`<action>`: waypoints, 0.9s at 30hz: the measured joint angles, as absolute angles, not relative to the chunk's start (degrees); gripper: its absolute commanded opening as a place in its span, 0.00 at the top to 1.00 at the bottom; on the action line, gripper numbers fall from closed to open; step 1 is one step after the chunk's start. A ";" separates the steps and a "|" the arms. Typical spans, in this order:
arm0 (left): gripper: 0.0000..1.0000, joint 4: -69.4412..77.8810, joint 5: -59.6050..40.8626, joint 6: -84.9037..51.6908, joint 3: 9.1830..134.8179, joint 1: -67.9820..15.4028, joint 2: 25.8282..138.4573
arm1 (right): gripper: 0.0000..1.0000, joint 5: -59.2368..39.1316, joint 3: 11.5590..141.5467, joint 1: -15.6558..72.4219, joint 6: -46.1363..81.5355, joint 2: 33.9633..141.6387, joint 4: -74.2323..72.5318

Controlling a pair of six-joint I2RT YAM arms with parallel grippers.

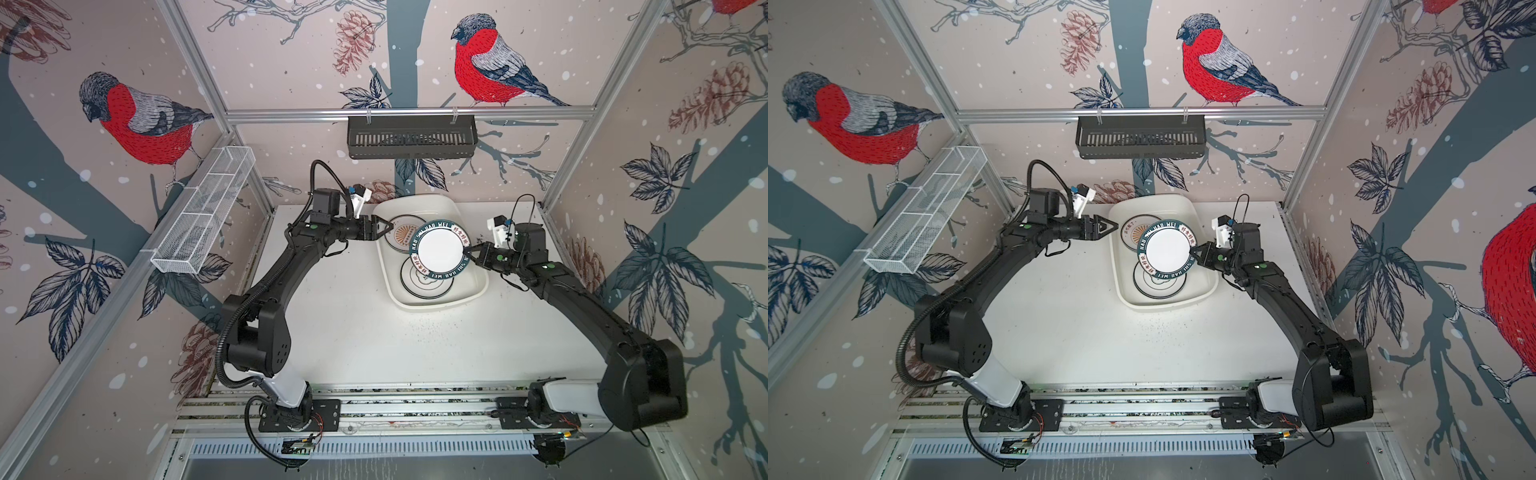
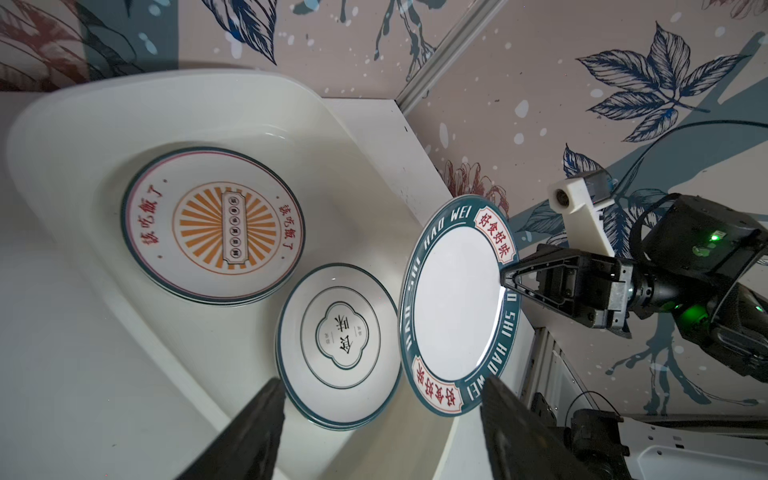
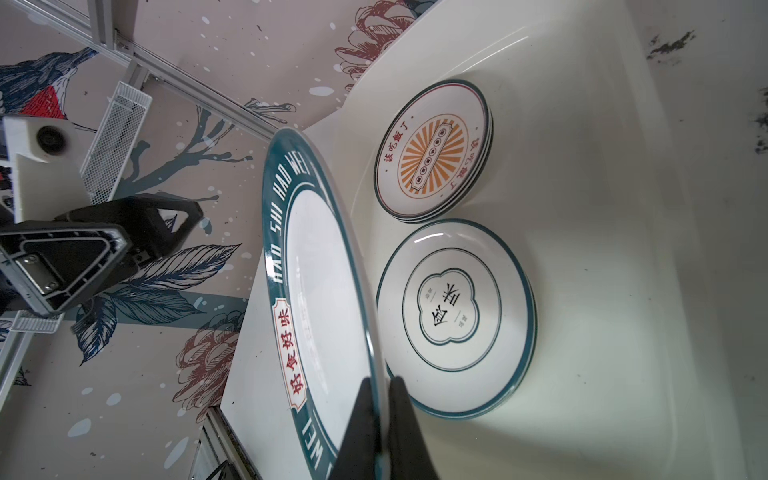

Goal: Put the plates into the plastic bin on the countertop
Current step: 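Open the left gripper and pull the plate over the bin with the right gripper, then lower the plate onto the green-rimmed stack with the right gripper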

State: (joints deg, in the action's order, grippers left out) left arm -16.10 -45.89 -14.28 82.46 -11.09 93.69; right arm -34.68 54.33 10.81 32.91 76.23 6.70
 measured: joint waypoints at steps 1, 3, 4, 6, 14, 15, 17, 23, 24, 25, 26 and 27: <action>0.26 -16.08 -45.67 -14.00 82.54 -10.35 92.95 | 0.97 -34.70 54.33 10.46 32.86 76.29 7.01; 0.25 -16.08 -44.71 -13.34 82.52 -9.19 91.37 | 0.97 -34.87 54.33 9.91 32.69 76.79 7.44; 0.25 -16.01 -44.47 -13.04 82.32 -9.04 90.67 | 0.97 -34.87 54.33 9.67 32.58 77.06 7.66; 0.25 -15.81 -44.42 -11.94 81.10 -8.97 89.03 | 0.97 -34.94 54.35 9.39 31.94 77.76 7.79; 0.17 -17.17 -45.01 -8.27 81.08 -8.80 85.80 | 0.97 -35.51 54.94 9.28 30.00 80.97 9.02; 0.17 -17.45 -45.06 -7.46 81.60 -8.80 85.49 | 0.97 -35.53 55.18 9.28 29.95 81.43 9.19; 0.17 -18.41 -45.23 -6.00 82.67 -8.80 85.25 | 0.97 -35.53 55.57 9.28 29.76 82.30 9.45; 0.18 -24.69 -46.35 -0.80 88.14 -8.80 85.93 | 0.97 -35.64 57.21 9.30 28.51 85.25 10.68; 0.18 -25.50 -46.50 0.01 88.51 -8.80 85.95 | 0.97 -35.68 57.34 9.32 28.47 85.71 10.74; 0.18 -26.11 -46.54 0.43 88.53 -8.80 85.80 | 0.97 -35.73 57.41 9.34 28.34 86.08 10.74; 0.18 -26.63 -46.57 0.86 88.27 -8.80 85.47 | 0.97 -35.77 57.47 9.34 28.29 86.56 10.79; 0.18 -26.81 -46.59 1.10 87.74 -8.80 84.99 | 0.97 -35.77 57.58 9.47 28.18 87.09 11.00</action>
